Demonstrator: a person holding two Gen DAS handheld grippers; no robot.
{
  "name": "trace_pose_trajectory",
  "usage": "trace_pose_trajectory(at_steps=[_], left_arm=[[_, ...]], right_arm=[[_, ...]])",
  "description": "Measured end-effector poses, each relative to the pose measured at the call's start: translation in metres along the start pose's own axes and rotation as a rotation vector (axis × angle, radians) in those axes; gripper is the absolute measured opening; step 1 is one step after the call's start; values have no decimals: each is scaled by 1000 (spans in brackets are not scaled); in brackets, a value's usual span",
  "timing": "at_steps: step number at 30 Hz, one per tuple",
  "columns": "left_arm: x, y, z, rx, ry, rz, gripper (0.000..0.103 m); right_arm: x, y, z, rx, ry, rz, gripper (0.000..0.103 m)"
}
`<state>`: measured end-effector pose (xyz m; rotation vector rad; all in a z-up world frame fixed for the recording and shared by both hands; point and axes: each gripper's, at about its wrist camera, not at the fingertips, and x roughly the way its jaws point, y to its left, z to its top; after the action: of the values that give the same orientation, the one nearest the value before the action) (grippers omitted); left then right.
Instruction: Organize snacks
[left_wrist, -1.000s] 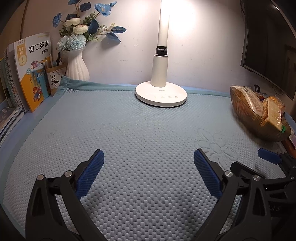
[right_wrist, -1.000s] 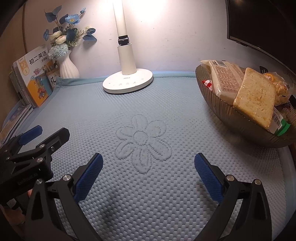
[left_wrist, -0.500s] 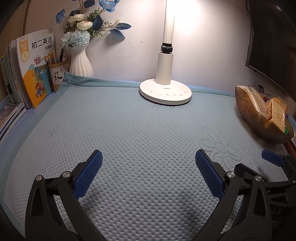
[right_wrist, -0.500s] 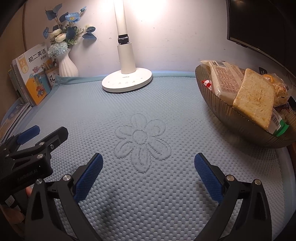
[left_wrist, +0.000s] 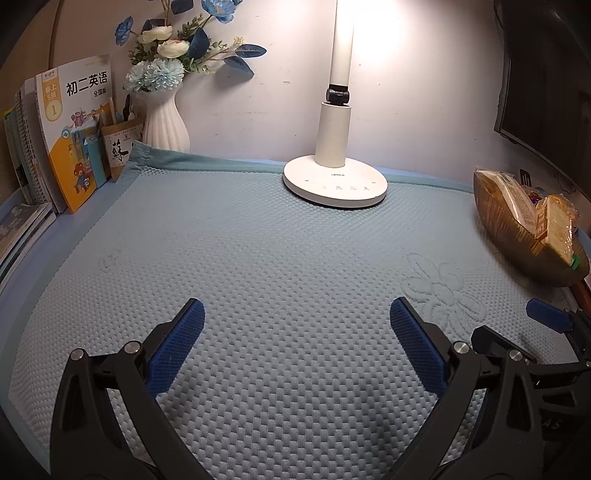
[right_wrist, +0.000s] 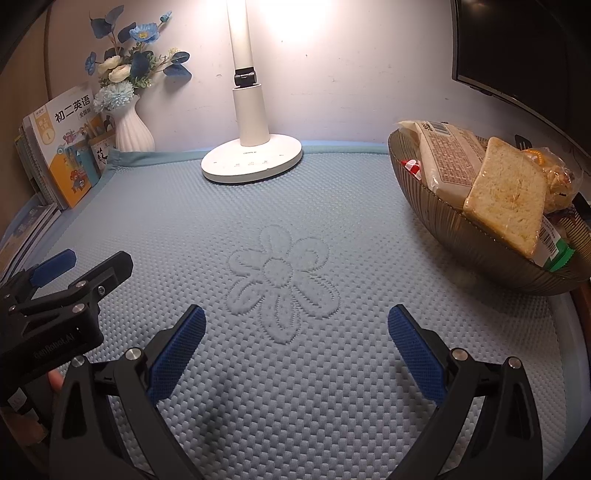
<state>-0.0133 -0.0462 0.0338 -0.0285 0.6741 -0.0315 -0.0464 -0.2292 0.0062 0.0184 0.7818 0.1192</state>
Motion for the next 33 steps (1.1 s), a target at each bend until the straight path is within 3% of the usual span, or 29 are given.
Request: trace_pose_trajectory(at_steps=[16, 22, 27, 33], left_arm=[[13, 8, -1, -25, 81, 39, 100], [28, 11, -1, -43, 171, 21, 100], [31, 17, -2, -77, 196, 17, 100], [46, 18, -4, -79, 282, 18, 100]], right_arm=[[6, -4, 0, 14, 27, -13, 98], [11, -5, -1, 18, 51, -54, 98], [9, -3, 1, -4, 61, -68, 98], [20, -5, 11, -16, 115, -42, 98]])
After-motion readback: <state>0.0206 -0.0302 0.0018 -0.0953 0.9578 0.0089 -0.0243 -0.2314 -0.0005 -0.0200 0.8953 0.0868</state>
